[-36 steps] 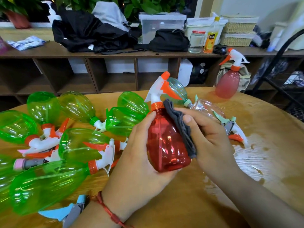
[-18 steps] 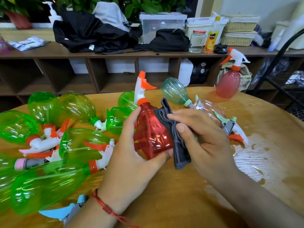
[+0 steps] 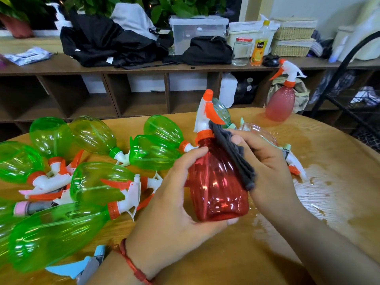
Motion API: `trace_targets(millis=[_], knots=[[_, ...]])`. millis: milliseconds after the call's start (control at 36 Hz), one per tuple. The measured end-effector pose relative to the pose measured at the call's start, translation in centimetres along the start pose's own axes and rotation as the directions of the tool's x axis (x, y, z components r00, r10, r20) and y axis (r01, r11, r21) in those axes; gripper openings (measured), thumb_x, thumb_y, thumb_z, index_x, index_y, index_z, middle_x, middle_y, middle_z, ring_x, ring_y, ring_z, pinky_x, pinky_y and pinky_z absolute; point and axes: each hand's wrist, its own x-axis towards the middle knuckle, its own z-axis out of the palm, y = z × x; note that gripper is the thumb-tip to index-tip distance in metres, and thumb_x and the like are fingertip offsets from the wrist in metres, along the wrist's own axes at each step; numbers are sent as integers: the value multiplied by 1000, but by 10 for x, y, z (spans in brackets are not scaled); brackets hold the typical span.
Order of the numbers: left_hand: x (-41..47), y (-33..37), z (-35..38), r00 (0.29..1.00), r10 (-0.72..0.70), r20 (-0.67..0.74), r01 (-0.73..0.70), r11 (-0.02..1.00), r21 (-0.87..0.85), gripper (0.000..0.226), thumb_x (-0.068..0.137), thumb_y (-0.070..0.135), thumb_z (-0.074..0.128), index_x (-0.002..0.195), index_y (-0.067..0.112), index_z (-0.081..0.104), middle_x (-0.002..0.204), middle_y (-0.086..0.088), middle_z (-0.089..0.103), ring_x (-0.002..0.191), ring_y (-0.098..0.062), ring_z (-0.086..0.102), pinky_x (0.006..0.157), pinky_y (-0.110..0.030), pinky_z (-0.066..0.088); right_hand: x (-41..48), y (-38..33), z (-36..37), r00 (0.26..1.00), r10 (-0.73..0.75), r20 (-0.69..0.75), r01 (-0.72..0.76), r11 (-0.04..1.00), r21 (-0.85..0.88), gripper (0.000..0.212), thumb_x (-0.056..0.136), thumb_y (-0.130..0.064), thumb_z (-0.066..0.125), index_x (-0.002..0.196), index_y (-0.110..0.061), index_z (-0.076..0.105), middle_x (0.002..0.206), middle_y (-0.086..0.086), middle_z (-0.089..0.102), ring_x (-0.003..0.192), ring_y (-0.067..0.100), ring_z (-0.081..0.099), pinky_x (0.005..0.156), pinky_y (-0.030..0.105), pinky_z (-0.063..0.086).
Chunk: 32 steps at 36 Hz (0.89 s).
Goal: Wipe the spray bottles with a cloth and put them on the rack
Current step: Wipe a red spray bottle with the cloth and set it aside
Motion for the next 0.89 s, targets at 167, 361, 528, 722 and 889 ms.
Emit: trace_targets(millis=[167, 361, 528, 722, 889], knots=[[12, -4, 1, 998, 50, -23, -48, 995, 84, 104, 76, 42, 96, 157, 48, 32, 142, 24, 52, 128, 5, 60, 100, -26, 57, -1, 6, 2, 999, -36, 13, 37, 997, -75, 27, 105, -20, 55, 122, -16, 75, 115, 1, 78, 110, 18, 73, 89, 29, 57], [5, -11, 2, 993, -29, -113, 30, 999, 15, 123, 64, 45, 102, 159, 58, 24, 155, 34, 41, 145, 1, 47, 115, -34, 49, -2, 11, 0, 987, -153, 47, 160, 937, -311, 26, 109, -20, 57, 128, -17, 75, 119, -1, 76, 116, 24, 70, 97, 45, 57], [15, -21, -3, 973, -78, -218, 18, 965, -261, 112, 67, 27, 99, 159, 45, 38, 157, 17, 51, 144, -13, 54, 114, -46, 50, -3, 6, 1, 931, -338, 140, 365, 829, -423, 27, 105, -3, 61, 129, -8, 73, 125, 1, 73, 123, 17, 68, 103, 30, 52], [19, -25, -6, 942, -152, -299, 16, 910, -414, 104, 67, 30, 98, 156, 37, 44, 146, 13, 64, 134, -10, 63, 106, -28, 54, -9, 0, -3, 897, -289, 336, 415, 813, -409, 46, 102, 0, 55, 147, -6, 58, 144, 5, 61, 138, 24, 56, 113, 40, 47], [19, -26, -6, 947, -146, -287, 17, 913, -409, 105, 68, 22, 96, 156, 36, 42, 147, 13, 62, 134, -10, 63, 106, -25, 54, -7, 5, -3, 915, -258, 311, 366, 855, -367, 42, 105, -2, 54, 146, -9, 60, 144, 3, 62, 138, 25, 57, 113, 41, 48]])
